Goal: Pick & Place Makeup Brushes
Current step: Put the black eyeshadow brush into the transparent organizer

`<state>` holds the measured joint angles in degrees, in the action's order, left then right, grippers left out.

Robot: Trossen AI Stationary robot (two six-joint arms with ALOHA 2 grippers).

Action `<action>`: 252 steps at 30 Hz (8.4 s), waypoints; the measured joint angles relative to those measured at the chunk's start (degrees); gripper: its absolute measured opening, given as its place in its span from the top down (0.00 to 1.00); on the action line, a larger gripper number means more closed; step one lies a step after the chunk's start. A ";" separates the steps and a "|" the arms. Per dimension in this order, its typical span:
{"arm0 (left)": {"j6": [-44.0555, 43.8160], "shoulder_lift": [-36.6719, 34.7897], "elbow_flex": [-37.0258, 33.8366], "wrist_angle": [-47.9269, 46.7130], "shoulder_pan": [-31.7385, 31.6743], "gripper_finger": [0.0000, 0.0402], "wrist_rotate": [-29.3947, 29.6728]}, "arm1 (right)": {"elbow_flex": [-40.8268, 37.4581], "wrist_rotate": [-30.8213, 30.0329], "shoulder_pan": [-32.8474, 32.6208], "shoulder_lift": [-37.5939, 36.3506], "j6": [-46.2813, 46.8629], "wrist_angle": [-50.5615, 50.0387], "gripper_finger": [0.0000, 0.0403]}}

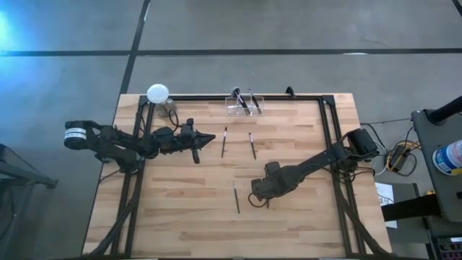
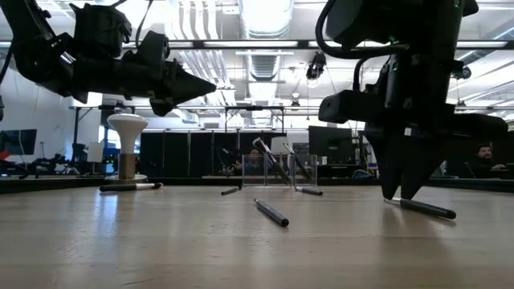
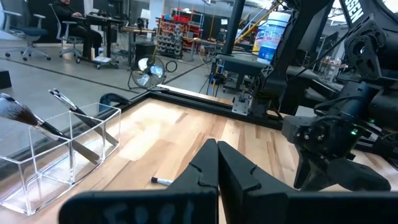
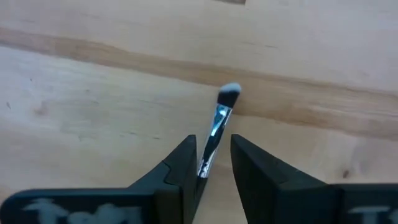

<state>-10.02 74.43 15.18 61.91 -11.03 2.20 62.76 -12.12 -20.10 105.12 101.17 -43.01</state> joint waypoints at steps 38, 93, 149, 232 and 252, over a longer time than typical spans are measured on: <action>-5.01 -5.62 -0.55 -1.59 -3.17 1.00 -2.98 | -3.76 -23.39 5.53 -13.88 -44.78 9.15 0.97; -9.45 -7.85 -0.74 -4.83 -5.79 1.00 -4.87 | -4.12 2.94 12.44 1.51 -54.83 16.27 0.88; -9.18 -1.64 8.72 5.01 0.72 0.75 -12.11 | -13.51 2.75 20.07 -11.23 -93.37 80.04 0.97; -11.09 36.32 47.06 -25.91 -25.88 0.96 -3.00 | -22.93 -10.58 20.37 -24.41 -98.20 66.45 0.98; -12.90 35.12 46.49 -27.40 -25.88 0.88 -3.91 | -22.93 -10.56 20.37 -24.39 -98.20 66.50 0.98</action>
<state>-22.92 109.55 61.67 34.51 -36.91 -1.71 39.83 -22.68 0.27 80.73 2.96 23.50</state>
